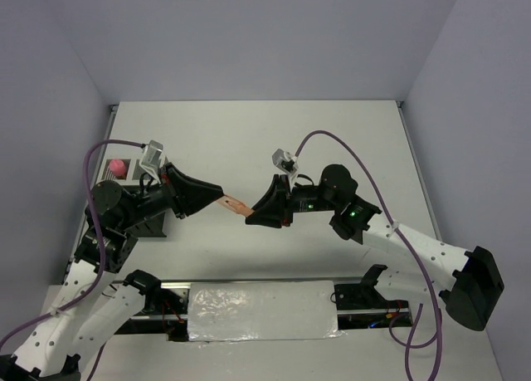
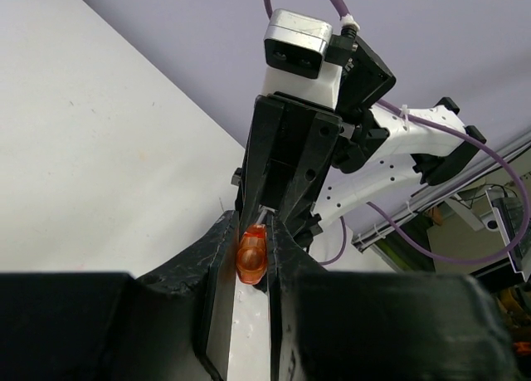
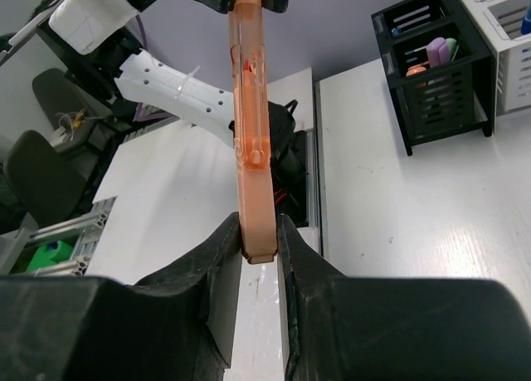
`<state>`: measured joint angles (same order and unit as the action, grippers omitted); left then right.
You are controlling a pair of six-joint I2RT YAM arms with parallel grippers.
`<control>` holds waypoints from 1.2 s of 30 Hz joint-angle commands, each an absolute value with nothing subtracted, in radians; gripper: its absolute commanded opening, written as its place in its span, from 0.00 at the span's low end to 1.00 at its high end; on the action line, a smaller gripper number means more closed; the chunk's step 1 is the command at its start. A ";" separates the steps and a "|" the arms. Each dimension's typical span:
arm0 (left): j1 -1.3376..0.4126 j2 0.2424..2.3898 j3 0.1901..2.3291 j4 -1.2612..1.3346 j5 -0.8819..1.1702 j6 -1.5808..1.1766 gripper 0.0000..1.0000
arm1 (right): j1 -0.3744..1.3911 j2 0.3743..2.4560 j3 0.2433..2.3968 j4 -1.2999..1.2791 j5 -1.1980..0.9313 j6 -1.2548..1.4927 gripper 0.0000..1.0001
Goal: Sort the stationery into containers
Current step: Close the pen cap on the pen.
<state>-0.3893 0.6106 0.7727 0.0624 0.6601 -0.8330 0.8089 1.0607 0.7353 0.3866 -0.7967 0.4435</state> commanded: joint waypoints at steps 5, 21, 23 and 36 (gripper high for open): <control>-0.388 0.597 0.813 0.063 0.650 -0.778 0.00 | 0.807 1.020 0.788 0.357 -0.775 0.416 0.00; -0.388 0.561 0.741 0.189 0.670 -0.819 0.00 | 0.864 1.078 0.890 0.442 -0.703 0.538 0.00; -0.388 0.558 0.739 0.195 0.675 -0.825 0.00 | 0.870 1.092 0.906 0.442 -0.716 0.526 0.00; -0.388 0.549 0.626 0.282 0.722 -0.873 0.00 | 0.890 1.297 1.294 0.309 -0.773 0.497 0.00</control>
